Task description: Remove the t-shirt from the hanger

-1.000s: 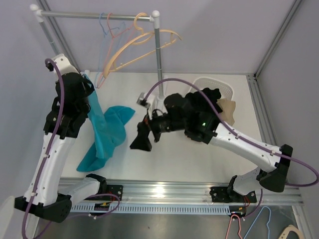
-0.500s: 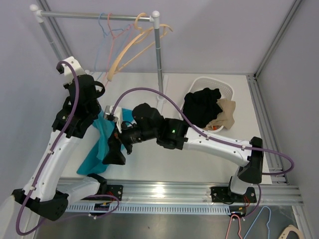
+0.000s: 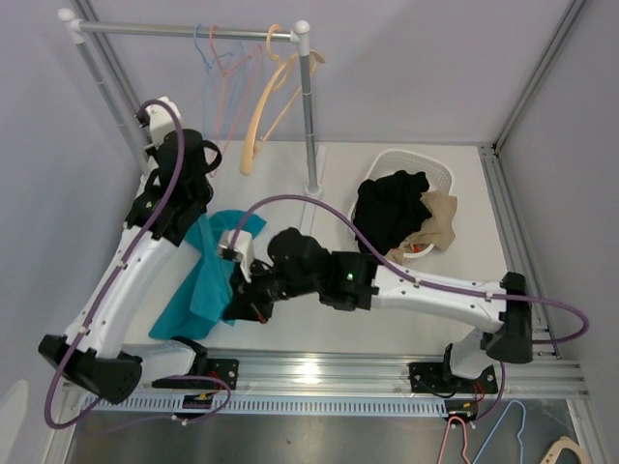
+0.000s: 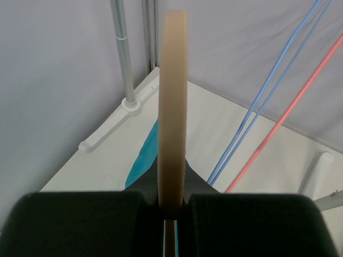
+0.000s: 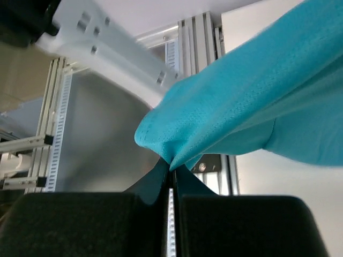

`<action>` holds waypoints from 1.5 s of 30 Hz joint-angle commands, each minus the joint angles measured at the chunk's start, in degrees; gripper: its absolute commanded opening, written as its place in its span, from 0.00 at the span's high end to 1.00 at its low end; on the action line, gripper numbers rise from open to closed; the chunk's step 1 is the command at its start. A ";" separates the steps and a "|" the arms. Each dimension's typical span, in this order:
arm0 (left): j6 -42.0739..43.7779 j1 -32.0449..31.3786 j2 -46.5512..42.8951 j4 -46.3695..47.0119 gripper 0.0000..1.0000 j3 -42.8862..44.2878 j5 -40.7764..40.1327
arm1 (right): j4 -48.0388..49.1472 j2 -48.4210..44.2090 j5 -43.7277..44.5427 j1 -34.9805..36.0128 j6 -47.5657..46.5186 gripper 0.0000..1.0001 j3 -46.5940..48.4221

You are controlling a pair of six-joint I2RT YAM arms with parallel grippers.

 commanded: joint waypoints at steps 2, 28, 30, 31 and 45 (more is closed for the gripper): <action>-0.83 2.39 5.89 4.92 0.99 6.50 2.88 | 3.13 -11.68 4.02 5.15 5.12 1.00 -12.43; -6.64 2.92 -27.21 -28.18 0.99 -1.67 28.80 | 2.87 20.51 13.70 -19.19 5.75 1.00 7.90; -6.28 2.92 -30.55 -31.45 0.99 -1.49 31.08 | 3.04 24.76 13.96 -19.36 6.10 1.00 11.26; -6.37 2.92 -31.61 -34.33 0.99 -1.41 32.31 | 3.30 28.17 14.40 -19.19 6.18 1.00 13.97; -7.43 2.92 -38.65 -38.84 0.99 2.01 32.95 | 3.39 41.47 10.82 -15.94 3.90 0.00 21.03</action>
